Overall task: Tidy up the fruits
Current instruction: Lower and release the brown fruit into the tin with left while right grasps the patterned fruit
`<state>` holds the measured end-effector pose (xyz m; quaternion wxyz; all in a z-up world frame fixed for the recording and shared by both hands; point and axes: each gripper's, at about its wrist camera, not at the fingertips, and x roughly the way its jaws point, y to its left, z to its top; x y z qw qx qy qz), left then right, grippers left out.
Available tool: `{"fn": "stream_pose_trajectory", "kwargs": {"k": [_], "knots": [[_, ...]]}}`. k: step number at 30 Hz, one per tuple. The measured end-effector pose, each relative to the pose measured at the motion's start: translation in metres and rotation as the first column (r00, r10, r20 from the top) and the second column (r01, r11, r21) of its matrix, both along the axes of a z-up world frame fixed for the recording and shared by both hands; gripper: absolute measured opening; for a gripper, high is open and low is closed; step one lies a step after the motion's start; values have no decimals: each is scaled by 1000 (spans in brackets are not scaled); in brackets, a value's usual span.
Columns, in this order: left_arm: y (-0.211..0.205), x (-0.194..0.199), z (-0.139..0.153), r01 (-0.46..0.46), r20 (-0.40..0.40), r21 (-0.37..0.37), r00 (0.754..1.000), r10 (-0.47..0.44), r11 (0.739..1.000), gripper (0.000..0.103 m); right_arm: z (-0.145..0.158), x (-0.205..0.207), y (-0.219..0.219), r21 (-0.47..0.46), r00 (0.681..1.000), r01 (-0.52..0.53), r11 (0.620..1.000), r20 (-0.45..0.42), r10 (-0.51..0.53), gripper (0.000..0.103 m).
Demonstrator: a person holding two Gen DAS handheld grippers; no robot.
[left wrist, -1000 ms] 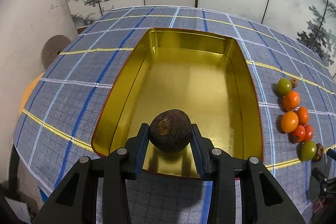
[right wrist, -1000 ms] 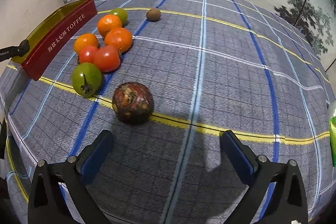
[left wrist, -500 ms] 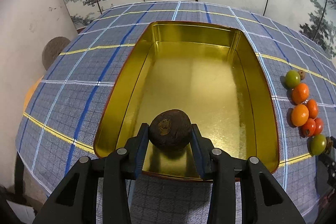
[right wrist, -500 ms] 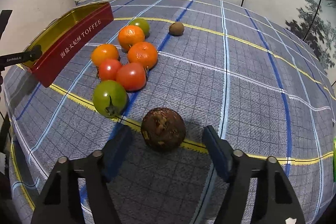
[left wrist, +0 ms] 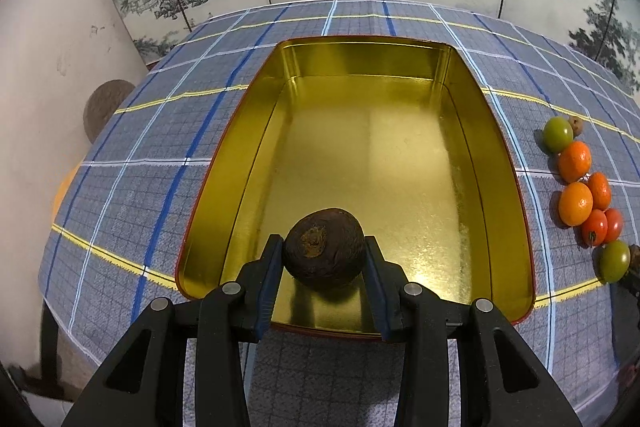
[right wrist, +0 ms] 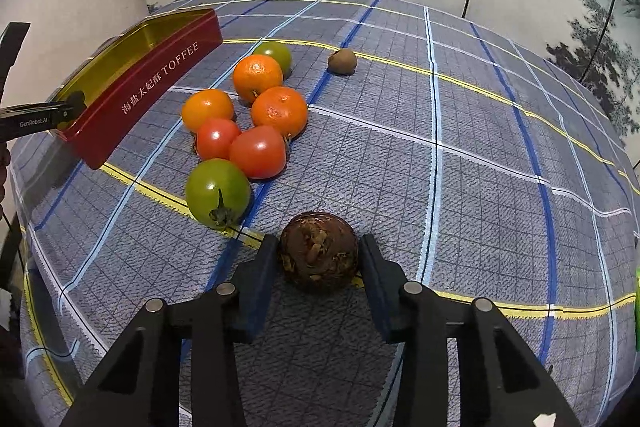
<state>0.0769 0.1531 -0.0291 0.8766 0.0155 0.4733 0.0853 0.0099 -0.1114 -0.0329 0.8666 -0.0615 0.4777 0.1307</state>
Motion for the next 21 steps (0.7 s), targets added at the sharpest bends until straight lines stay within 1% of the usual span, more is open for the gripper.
{"fn": "stream_pose_trajectory", "kwargs": {"k": [14,21], "knots": [[-7,-9,-1,-18,-14,-4,1000,18,1000,40,0,2,-1,14,1000,20,1000,-2,-20,36],[-7,-11,-1,-18,-15,-3,1000,18,1000,44,3,6,-12,66,998,69,995,-16,-68,36]]}}
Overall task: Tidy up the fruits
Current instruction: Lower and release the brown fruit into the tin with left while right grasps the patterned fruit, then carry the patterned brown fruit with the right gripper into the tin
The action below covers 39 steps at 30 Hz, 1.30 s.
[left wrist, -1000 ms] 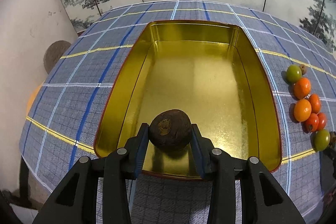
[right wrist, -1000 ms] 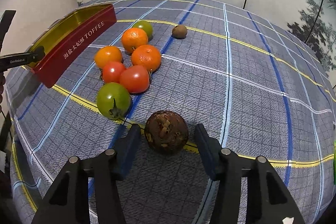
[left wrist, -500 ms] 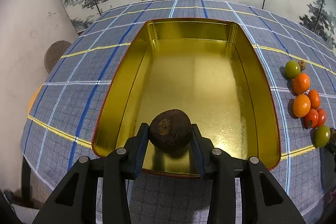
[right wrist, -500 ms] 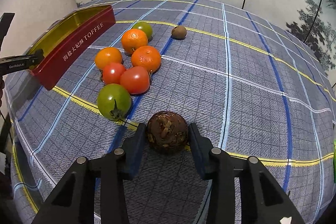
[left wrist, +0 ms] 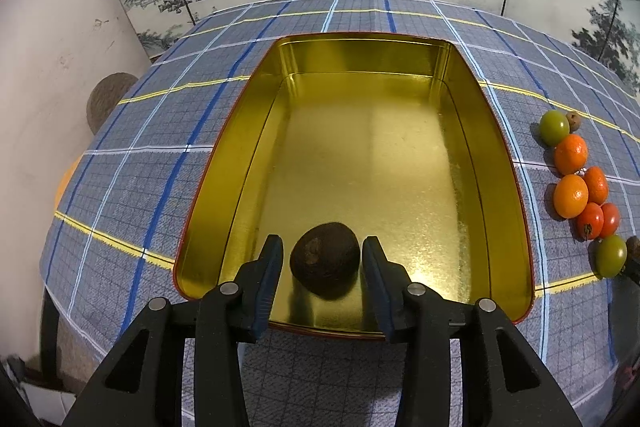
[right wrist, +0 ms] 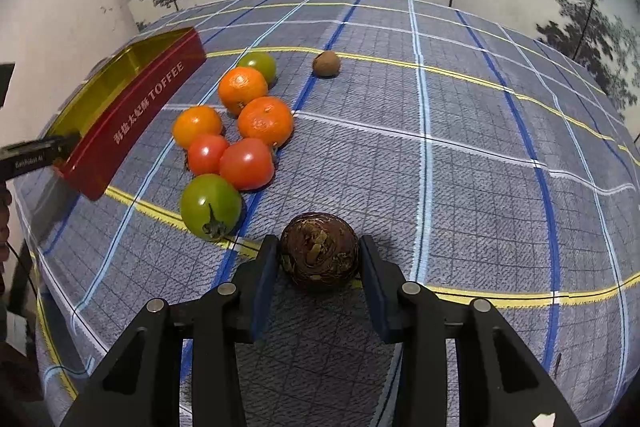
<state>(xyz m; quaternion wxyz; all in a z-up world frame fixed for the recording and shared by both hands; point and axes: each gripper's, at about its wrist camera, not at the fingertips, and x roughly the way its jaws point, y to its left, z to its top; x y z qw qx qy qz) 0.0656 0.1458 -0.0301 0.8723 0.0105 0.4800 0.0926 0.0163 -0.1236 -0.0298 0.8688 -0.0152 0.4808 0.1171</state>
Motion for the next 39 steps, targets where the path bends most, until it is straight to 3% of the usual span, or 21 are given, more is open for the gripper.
{"fn": "stream_pose_trajectory", "kwargs": {"k": [11,17,30,39], "knots": [[3,1,1,-1,6,-8,1000,1,1000,51,22,8,5,16,999,-10,1000,47,9,36],[8,-3,12,-3,83,-27,997,5,1000,53,35,17,34,17,994,-82,996,78,81,36],[37,-34,44,-124,198,-7,973,123,992,58,45,31,118,44,965,-246,968,105,240,36],[62,-64,51,-214,216,-13,953,211,977,62,56,35,163,64,933,-342,937,138,331,36]]}}
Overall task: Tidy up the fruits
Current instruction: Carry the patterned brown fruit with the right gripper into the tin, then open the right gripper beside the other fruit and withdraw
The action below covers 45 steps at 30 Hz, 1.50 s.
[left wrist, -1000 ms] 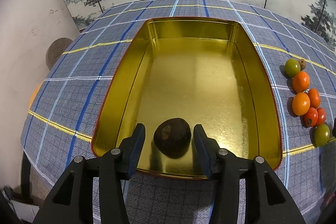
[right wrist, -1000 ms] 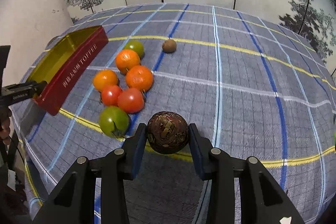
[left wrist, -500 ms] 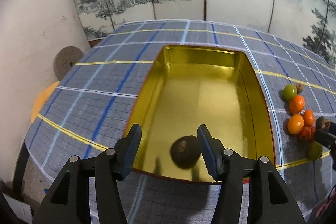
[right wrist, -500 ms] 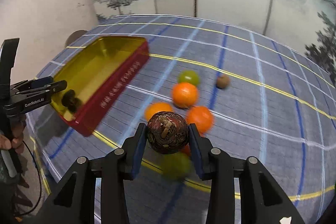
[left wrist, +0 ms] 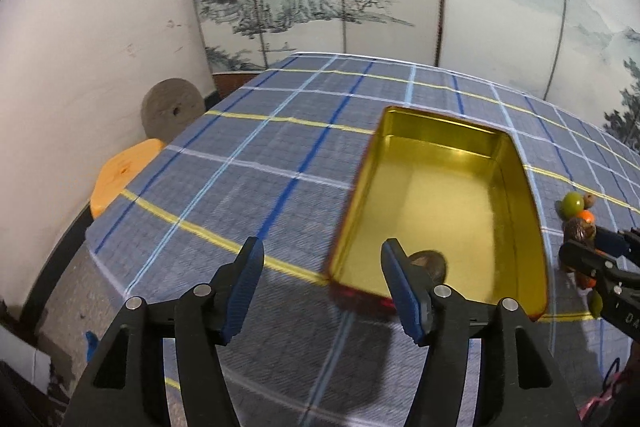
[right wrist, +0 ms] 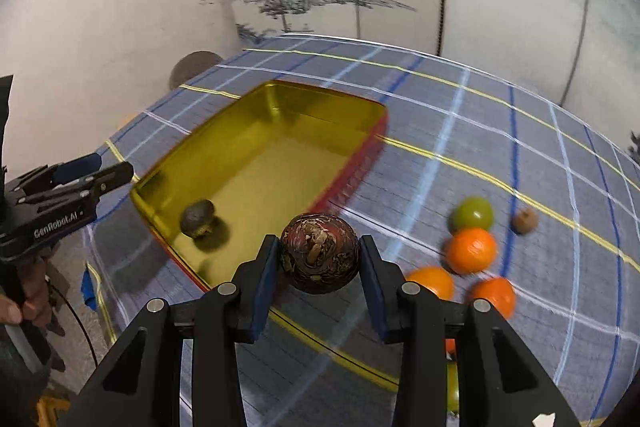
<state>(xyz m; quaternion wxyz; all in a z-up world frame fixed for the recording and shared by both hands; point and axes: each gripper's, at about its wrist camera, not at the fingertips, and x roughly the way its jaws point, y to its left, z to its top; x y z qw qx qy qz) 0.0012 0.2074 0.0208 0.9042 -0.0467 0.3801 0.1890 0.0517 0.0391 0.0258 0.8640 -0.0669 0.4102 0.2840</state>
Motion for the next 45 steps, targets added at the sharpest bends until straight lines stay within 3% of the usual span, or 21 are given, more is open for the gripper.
{"fn": "stream_pose_trajectory", "kwargs": {"k": [10,20,34,45], "knots": [[21,-18,-7,-71,-28,-30,997,71,997,62,-1,5,49,-19,994,-106,994,15,107,36],[32,-27,-12,-114,-47,-42,993,112,993,62,-19,15,89,-96,986,-164,982,6,165,36],[46,-33,-24,-153,-76,-69,986,147,986,62,-41,22,107,-173,984,-179,969,-15,179,36],[44,-34,-26,-147,-83,-77,987,140,986,63,-46,25,108,-154,983,-180,971,-49,175,37]]}}
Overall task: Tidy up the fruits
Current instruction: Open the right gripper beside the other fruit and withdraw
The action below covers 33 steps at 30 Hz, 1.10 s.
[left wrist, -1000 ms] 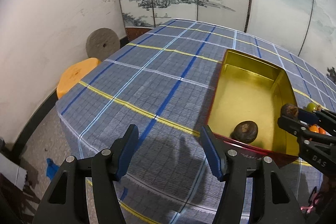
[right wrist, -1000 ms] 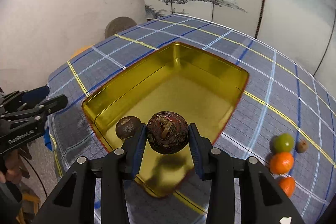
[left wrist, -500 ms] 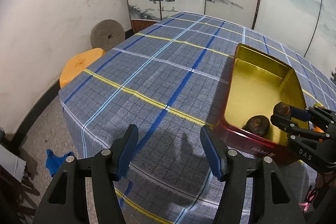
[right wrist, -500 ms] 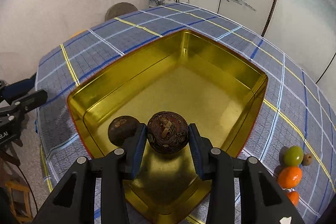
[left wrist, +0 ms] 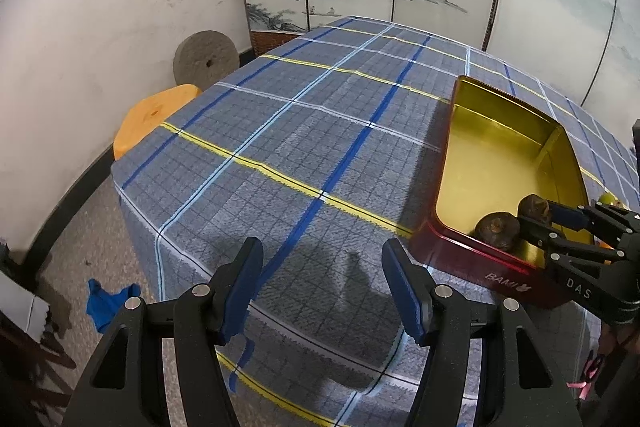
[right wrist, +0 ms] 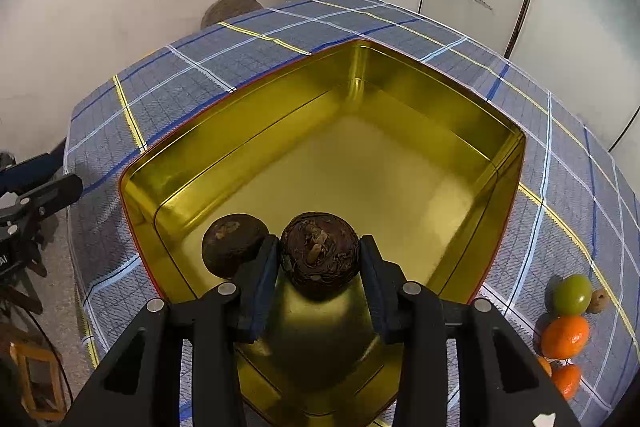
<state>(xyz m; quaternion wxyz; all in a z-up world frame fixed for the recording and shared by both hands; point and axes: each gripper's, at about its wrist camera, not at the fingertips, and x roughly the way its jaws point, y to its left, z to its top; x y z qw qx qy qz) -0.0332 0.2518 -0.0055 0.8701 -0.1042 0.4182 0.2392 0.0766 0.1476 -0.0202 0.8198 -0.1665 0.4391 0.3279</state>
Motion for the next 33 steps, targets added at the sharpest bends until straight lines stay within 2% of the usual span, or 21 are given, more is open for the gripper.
{"fn": "stream_pose_trajectory", "kwargs": {"k": [5,9,17,24,33], "knots": [[-5,1,-1,12,-7,1,1000,-12,1000,63,0,0,-1,2,1000,2,1000,-1,-2,39],[-7,2,0,18,-4,-3,1000,-18,1000,63,0,1,-2,-4,1000,4,1000,8,-4,44],[-19,3,9,52,19,2,998,-52,999,63,26,-10,-17,76,1000,4,997,23,-6,47],[-44,8,11,126,23,-8,992,-126,992,63,49,-33,-59,119,997,36,992,60,-43,50],[-83,14,14,223,26,-10,975,-222,975,63,51,-47,-154,105,975,209,972,52,-216,50]]}}
